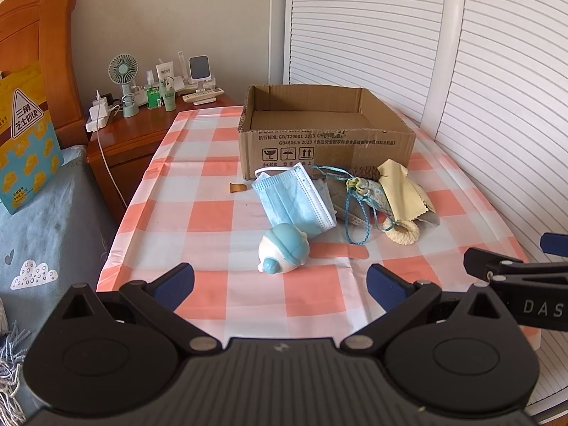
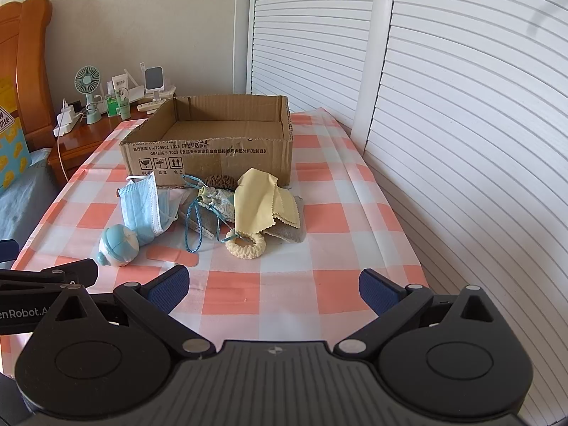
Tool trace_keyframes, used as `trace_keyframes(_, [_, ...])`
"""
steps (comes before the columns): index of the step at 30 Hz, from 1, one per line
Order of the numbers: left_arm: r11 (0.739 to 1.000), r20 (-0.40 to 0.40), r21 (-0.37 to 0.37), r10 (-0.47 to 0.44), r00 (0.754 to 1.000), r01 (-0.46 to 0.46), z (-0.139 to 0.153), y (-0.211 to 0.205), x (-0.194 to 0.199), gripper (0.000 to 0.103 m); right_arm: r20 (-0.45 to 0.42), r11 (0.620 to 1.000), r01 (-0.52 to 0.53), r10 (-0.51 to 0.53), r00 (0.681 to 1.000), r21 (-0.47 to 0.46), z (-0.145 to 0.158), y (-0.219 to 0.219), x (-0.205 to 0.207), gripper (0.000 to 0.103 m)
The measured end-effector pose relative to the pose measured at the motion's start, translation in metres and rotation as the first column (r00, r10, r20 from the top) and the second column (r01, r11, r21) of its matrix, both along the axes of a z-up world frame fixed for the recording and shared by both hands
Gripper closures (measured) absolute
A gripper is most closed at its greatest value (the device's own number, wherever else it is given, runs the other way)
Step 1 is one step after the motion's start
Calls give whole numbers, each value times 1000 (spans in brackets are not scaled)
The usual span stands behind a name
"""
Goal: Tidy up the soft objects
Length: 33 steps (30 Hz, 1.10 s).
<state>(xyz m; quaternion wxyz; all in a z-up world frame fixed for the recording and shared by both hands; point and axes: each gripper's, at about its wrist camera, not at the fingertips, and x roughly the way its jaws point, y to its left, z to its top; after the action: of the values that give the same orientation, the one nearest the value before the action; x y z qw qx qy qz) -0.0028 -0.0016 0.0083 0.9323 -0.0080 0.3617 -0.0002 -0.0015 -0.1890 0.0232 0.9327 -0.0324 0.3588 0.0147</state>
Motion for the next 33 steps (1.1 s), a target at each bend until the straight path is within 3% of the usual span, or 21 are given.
trace_keyframes(15, [999, 21, -27, -26, 999, 27, 3, 3, 2, 1, 8, 1000, 12, -12, 1000, -15, -2, 1, 2, 0])
trace_keyframes(22, [997, 46, -7, -81, 996, 81, 2, 4, 8, 1, 37, 1000, -18, 18, 999, -14, -2, 1, 4, 0])
trace_keyframes(33, [992, 7, 16, -128, 992, 128, -16, 13, 26, 1, 50, 997, -77, 77, 996, 5, -9, 0, 18, 0])
